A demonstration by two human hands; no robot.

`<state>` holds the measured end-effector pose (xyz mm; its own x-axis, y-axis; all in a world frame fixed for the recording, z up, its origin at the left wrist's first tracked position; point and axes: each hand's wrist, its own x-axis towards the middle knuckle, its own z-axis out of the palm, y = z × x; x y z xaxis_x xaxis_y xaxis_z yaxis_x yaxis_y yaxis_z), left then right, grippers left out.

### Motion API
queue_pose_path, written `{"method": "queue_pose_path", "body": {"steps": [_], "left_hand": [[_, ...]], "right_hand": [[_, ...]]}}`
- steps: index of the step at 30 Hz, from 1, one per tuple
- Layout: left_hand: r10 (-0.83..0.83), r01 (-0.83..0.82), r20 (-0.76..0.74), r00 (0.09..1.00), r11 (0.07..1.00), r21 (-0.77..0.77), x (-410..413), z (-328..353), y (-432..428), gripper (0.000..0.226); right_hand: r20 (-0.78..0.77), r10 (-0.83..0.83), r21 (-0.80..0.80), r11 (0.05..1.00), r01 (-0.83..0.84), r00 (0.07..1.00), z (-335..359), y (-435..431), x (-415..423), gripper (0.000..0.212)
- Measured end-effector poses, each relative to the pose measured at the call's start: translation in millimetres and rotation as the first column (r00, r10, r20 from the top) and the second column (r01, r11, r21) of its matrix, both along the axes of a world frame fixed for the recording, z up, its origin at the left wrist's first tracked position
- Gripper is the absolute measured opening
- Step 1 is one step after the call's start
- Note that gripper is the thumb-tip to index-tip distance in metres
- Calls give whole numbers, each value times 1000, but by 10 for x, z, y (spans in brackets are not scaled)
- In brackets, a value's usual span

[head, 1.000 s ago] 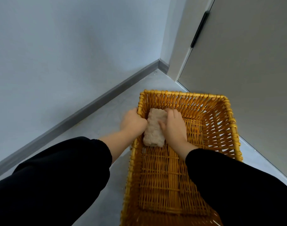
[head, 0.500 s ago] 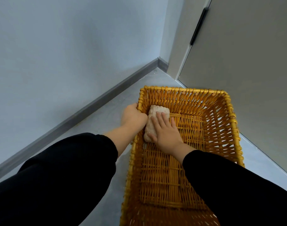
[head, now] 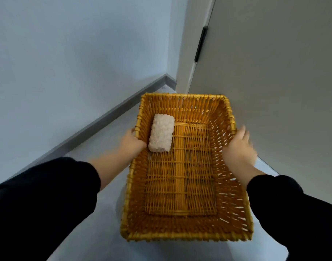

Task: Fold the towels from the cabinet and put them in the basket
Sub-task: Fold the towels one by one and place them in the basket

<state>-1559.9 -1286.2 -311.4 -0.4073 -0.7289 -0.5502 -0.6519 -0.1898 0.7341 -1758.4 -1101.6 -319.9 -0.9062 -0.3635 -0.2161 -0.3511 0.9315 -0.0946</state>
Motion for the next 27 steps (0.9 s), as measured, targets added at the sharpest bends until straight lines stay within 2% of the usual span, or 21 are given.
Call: {"method": "queue_pose_path", "body": {"steps": [2, 3, 8, 12, 18, 27], "left_hand": [[-24, 37, 197, 980, 997, -64, -13, -61, -64, 30], [-52, 71, 229, 972, 994, -79, -35, -69, -114, 22], [-97, 127, 290, 952, 988, -85, -8, 177, -265, 16], [-16, 44, 274, 962, 994, -97, 124, 727, -280, 16], [85, -38, 255, 963, 983, -181, 128, 2224, -487, 16], [92, -51, 214, 972, 981, -188, 406, 4749, -791, 20]], "right_hand": [[84, -87, -19, 996, 89, 993, 17, 28, -24, 22], [103, -77, -26, 996, 80, 992, 39, 22, -39, 16], [174, -39, 4, 999, 39, 984, 440, -144, -62, 25], [167, 17, 27, 999, -22, 986, 1157, -352, -105, 39], [146, 77, -37, 997, -72, 986, 2709, -743, -162, 28], [114, 134, -59, 990, -128, 984, 5273, -1057, 0, 26]]}}
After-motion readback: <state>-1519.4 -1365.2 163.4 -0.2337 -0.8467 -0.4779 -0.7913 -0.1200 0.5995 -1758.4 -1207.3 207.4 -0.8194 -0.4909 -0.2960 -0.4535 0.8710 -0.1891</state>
